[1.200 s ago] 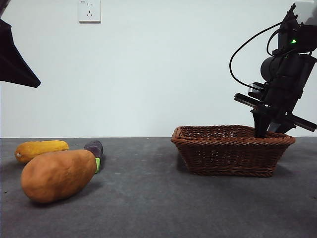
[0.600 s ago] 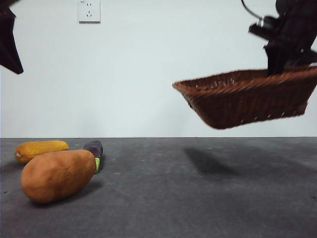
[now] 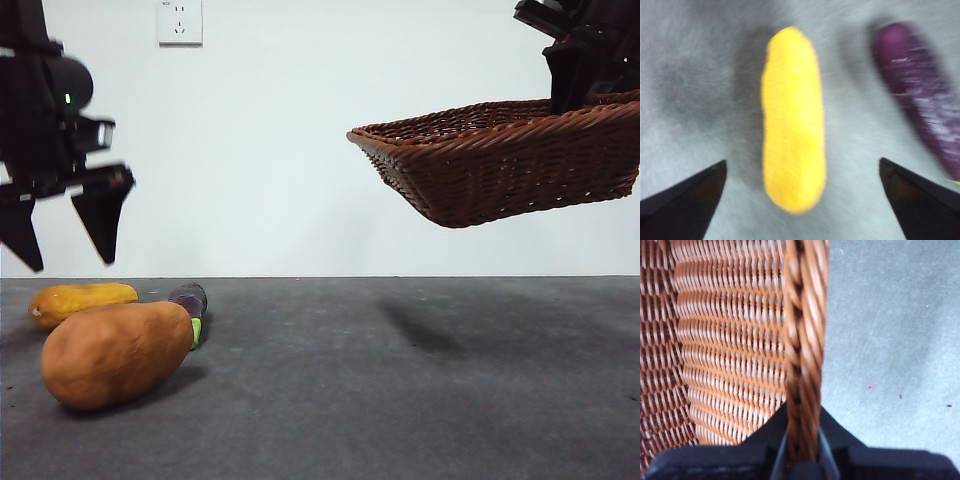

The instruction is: Help me put the vegetables on the table into the basket

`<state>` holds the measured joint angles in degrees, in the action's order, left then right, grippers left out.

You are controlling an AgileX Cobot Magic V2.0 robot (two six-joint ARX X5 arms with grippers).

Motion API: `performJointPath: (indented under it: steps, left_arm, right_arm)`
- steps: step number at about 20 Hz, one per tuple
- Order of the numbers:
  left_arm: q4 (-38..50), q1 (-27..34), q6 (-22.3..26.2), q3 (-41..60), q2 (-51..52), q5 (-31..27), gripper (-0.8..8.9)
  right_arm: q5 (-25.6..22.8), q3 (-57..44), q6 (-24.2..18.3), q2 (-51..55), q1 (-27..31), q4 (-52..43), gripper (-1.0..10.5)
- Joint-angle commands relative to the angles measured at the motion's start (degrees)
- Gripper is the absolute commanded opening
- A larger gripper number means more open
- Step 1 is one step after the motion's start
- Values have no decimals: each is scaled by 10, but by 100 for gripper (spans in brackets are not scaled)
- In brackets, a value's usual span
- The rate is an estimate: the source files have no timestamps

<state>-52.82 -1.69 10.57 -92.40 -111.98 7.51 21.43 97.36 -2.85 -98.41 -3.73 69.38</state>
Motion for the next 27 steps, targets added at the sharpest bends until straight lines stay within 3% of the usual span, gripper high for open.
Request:
performJointPath:
  steps: [1, 10, 14, 16, 17, 20, 22, 27]
  left_arm:
    - [14, -1, 7, -2, -23, -1, 696]
    - [33, -3, -4, -2, -74, -4, 664]
    - [54, -10, -12, -2, -78, -21, 332]
    - [54, -13, -11, -2, -79, -23, 67]
    - [54, -14, -11, -2, -79, -23, -9]
    - [52, -15, -11, -2, -76, -26, -9]
    - [24, -15, -12, -12, -68, 8, -9]
    - [17, -18, -53, -17, 16, 212, -9]
  right_arm:
    - [7, -2, -5, -2, -1, -4, -8]
    - [7, -3, -8, -2, -1, -16, -8]
    - [7, -3, -8, -2, -1, -16, -8]
    - [7, -3, -8, -2, -1, -15, -8]
    - [7, -3, -8, -2, -1, -15, -8]
    - [7, -3, -8, -2, -1, -7, -8]
    - [7, -3, -8, -2, -1, -6, -8]
    - [7, -3, -1, -2, -1, -2, -8]
